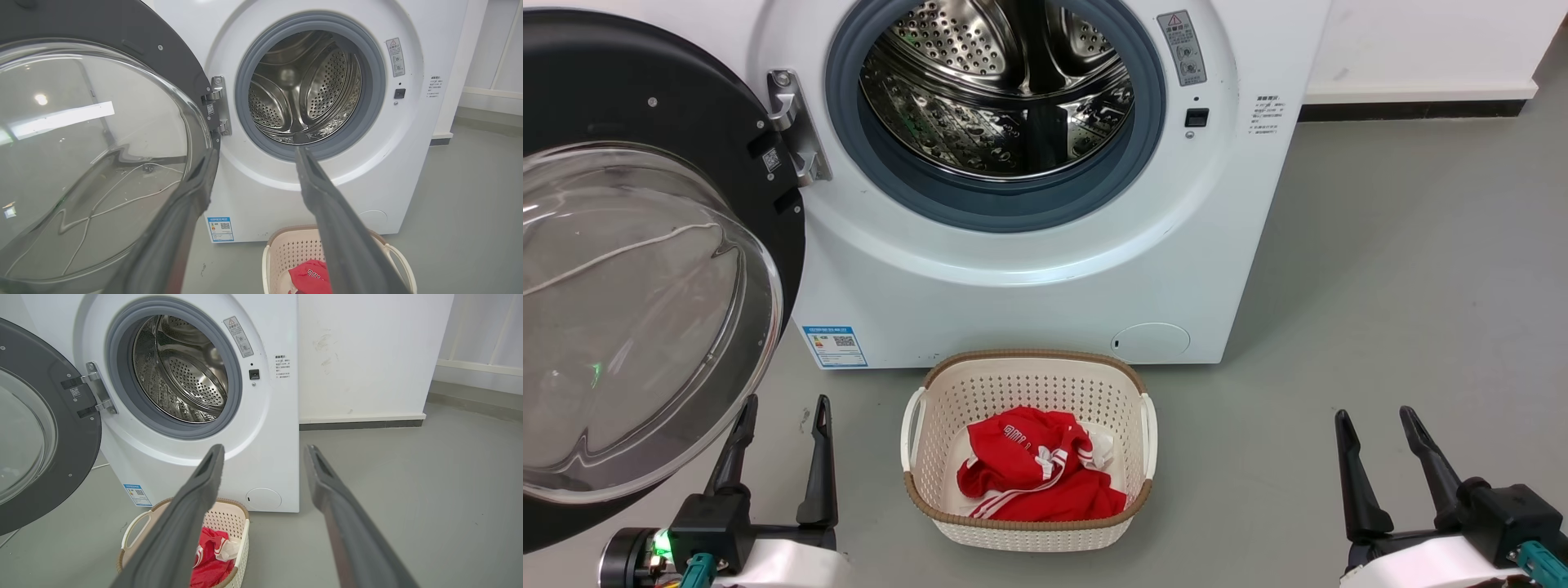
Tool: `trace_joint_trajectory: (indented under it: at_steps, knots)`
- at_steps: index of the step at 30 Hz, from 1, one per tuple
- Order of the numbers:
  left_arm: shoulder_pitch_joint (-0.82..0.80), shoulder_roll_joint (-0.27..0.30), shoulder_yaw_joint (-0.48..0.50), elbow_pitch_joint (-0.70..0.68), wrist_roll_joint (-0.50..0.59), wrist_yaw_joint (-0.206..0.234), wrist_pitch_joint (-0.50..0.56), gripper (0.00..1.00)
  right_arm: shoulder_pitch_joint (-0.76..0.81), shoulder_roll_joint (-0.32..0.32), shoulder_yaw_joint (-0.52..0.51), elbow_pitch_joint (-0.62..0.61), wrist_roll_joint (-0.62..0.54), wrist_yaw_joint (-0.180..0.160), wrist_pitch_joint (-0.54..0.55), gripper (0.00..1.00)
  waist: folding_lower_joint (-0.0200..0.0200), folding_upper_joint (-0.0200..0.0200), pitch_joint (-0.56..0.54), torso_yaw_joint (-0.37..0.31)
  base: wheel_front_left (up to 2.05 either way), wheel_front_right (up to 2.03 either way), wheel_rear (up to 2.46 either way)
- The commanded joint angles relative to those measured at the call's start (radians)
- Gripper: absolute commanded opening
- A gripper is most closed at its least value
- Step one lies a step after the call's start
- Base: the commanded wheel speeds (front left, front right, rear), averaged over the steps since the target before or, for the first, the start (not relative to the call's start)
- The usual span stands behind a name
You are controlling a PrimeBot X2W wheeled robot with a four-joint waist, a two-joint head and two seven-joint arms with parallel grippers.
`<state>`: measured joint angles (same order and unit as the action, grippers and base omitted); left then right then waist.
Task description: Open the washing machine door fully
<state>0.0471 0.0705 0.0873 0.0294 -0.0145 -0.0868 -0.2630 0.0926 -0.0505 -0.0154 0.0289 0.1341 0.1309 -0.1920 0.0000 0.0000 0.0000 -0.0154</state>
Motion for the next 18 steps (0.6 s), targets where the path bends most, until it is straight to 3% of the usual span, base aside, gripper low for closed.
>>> trace_joint_trajectory:
  at_steps: [1, 8, 9, 18]
  knots:
    - [-0.01, 0.004, 0.0, 0.001, -0.007, 0.004, -0.002, 1.0, 0.003, 0.001, 0.0, 0.0, 0.004, 0.0, -0.003, 1.0, 0.0, 0.0, 0.0, 0.0, 0.0, 0.0, 0.0]
    - [-0.012, 0.005, -0.003, -0.004, -0.008, 0.006, -0.002, 1.0, 0.0, 0.001, 0.0, 0.004, 0.008, 0.0, -0.006, 1.0, 0.0, 0.0, 0.0, 0.003, 0.0, 0.0, 0.0]
    - [-0.001, 0.003, -0.003, -0.001, -0.008, 0.003, 0.0, 0.0, 0.0, 0.0, 0.0, 0.003, 0.007, 0.0, -0.002, 0.0, 0.0, 0.0, 0.0, 0.003, 0.0, 0.0, 0.0]
    - [-0.028, -0.002, 0.017, 0.052, -0.168, -0.003, 0.056, 0.0, -0.014, -0.009, 0.003, 0.031, 0.172, 0.0, 0.02, 0.0, 0.0, 0.0, 0.0, 0.004, 0.0, 0.0, 0.0]
